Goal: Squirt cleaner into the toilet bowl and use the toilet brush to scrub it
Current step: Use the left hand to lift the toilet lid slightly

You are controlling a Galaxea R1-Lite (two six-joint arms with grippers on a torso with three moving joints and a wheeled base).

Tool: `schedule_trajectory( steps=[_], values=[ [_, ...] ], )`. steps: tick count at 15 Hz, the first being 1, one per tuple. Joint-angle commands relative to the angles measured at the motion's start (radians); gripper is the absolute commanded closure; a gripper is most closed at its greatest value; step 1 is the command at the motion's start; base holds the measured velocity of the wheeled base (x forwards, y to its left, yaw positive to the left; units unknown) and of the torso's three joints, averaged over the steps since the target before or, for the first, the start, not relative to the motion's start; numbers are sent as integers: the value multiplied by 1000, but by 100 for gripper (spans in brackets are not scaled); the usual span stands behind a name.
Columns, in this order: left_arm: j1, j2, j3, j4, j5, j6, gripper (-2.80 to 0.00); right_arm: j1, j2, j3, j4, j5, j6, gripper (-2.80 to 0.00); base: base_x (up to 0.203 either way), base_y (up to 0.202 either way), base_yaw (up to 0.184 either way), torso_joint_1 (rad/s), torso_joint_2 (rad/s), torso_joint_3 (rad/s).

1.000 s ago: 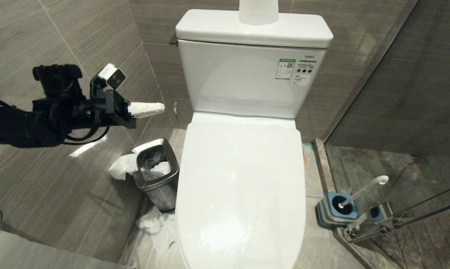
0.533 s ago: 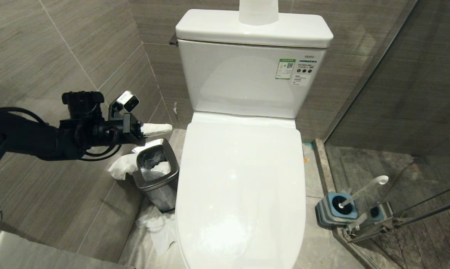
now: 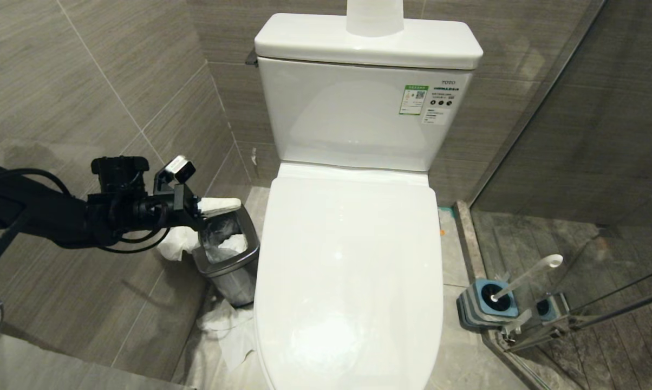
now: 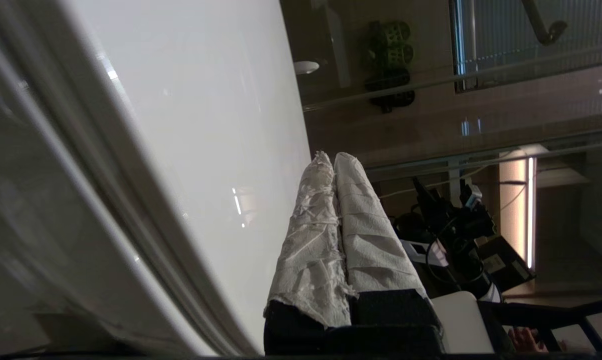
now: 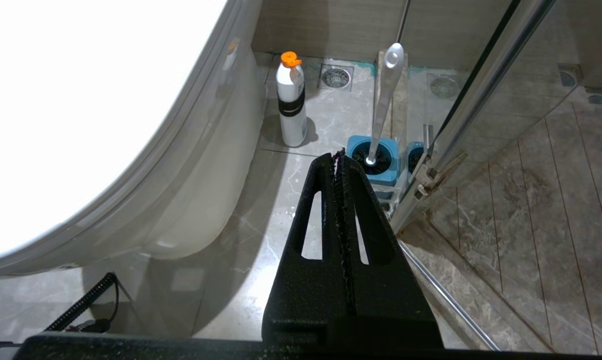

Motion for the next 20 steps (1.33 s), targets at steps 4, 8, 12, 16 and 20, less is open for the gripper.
schedule_trajectory(
  steps=[4,8,12,16,20],
  values=[
    [55,51,114,-8,-8,45,0,0,1,0,0,0,0,0,0,0,0,0,0,0],
    [56,29,292,-109,-34,74,0,0,1,0,0,0,0,0,0,0,0,0,0,0],
    [65,-72,523,-187,-39,111,0,0,1,0,1,0,0,0,0,0,0,0,0,0],
    [80,-153,707,-195,-33,190,0,0,1,0,0,0,0,0,0,0,0,0,0,0],
    [61,-139,729,-185,-29,258,0,0,1,0,0,0,0,0,0,0,0,0,0,0]
  ],
)
